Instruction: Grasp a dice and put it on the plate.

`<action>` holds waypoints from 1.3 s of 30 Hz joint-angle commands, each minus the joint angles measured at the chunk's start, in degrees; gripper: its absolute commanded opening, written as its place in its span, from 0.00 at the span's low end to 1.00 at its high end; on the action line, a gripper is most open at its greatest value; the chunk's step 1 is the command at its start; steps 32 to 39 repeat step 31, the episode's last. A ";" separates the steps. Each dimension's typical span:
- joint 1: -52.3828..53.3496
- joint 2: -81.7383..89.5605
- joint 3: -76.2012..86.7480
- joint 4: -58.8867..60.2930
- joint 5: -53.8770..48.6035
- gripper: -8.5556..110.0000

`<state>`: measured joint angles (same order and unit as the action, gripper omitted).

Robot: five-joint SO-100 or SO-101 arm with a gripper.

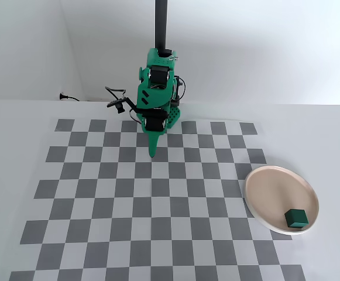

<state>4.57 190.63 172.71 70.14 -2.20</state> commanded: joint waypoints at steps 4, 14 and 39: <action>-2.72 0.35 -0.18 -0.18 2.81 0.04; -2.29 0.44 -0.18 -0.18 2.46 0.04; -2.29 0.44 -0.18 -0.18 2.46 0.04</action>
